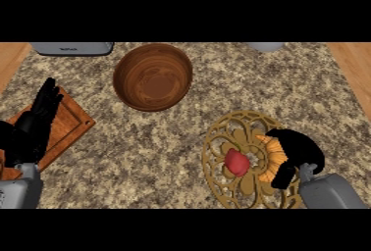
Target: Pick the croissant from the placemat and place it in the bowl
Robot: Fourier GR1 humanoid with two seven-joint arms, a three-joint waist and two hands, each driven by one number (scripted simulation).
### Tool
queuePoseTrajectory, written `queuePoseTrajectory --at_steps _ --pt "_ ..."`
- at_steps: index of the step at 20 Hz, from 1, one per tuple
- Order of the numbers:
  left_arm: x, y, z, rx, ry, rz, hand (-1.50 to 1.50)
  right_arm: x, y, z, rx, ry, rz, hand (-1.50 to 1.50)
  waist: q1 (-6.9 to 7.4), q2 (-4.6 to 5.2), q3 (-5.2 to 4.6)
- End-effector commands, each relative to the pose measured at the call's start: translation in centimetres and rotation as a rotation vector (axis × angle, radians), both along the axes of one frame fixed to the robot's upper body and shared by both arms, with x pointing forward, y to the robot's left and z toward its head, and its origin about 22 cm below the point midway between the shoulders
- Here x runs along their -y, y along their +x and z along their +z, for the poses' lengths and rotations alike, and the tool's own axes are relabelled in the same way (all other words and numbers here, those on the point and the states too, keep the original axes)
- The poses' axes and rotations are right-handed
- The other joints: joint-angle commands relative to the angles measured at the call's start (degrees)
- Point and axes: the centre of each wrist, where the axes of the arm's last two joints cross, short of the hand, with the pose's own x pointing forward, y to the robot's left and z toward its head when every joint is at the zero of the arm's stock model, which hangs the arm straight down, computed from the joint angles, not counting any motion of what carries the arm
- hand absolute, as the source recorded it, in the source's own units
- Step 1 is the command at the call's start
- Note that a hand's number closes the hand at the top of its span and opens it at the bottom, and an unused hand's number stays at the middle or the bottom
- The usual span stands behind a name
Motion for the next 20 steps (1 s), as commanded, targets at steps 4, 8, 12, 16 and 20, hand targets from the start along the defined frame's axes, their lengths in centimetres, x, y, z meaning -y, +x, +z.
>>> queuePoseTrajectory --at_steps 4,8,12,16,20 --pt "1.0 -0.3 -0.1 -0.004 0.002 -0.002 0.00 -1.8 -0.7 -3.4 0.015 0.057 0.063 1.50 0.12 0.24 0.29" --pt "2.8 -0.2 1.5 -0.007 -0.017 -0.010 0.00 1.7 -0.1 -5.3 0.030 0.062 0.049 1.50 0.46 0.28 0.35" --pt "0.4 0.6 -0.1 -0.008 -0.001 0.013 0.00 -0.7 1.3 -3.6 0.123 0.020 0.033 1.50 0.02 0.31 0.27" --pt "-0.8 -0.3 -0.5 -0.002 0.008 -0.005 0.00 -7.2 2.8 0.0 0.249 -0.019 0.027 1.50 0.72 0.35 0.21" --pt "3.1 1.1 1.4 0.029 0.000 -0.129 0.00 -16.7 3.0 3.3 0.330 -0.014 0.083 1.50 7.95 1.41 0.13"
